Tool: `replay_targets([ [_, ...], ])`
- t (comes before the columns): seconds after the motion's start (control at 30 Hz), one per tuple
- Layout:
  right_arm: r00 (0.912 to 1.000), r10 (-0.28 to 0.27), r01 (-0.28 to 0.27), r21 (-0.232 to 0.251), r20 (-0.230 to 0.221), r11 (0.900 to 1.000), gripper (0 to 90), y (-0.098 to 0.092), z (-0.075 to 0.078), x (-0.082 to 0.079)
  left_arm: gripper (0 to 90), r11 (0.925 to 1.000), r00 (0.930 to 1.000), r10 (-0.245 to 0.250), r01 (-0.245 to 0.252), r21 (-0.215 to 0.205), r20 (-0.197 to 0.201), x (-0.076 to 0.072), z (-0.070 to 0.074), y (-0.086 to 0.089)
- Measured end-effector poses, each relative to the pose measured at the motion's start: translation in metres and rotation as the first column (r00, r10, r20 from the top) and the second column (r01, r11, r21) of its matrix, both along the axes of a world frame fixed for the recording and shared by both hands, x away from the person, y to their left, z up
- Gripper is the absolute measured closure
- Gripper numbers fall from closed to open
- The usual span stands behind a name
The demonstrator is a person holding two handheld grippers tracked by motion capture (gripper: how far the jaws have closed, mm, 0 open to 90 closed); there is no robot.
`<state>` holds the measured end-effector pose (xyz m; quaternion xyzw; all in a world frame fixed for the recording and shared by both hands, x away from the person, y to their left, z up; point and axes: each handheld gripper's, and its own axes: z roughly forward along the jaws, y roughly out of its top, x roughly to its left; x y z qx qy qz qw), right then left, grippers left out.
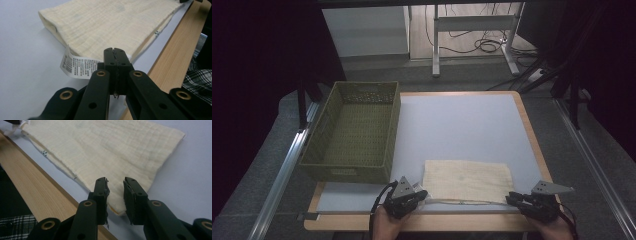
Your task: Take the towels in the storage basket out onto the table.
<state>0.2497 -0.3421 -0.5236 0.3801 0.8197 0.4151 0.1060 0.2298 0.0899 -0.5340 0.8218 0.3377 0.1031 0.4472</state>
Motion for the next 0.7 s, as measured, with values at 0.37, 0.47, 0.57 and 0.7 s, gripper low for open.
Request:
replay_targets([
  [0.37, 0.9998, -0.012, 0.012, 0.009, 0.016, 1.000, 70.7, -0.002, 0.006, 0.000, 65.9, 0.9993, 0.9994, 0.024, -0.025, -0.027, -0.023, 0.009, 0.003, 0.002],
  [0.47, 0.9992, -0.028, 0.027, 0.007, 0.029, 1.000, 69.1, -0.005, 0.010, 0.003, 62.3, 0.9992, 0.9993, 0.036, -0.036, -0.019, -0.013, 0.017, 0.008, -0.001],
  [0.57, 0.9977, -0.047, 0.047, 0.005, 0.048, 0.999, 67.2, -0.007, 0.015, 0.010, 58.4, 0.9983, 0.9982, 0.059, -0.059, 0.000, -0.013, 0.032, 0.012, -0.006],
  [0.7, 0.9945, -0.082, 0.082, -0.002, 0.066, 0.997, 66.7, -0.008, 0.021, 0.029, 54.0, 0.9965, 0.9967, 0.081, -0.081, 0.023, -0.007, 0.054, 0.017, -0.017],
])
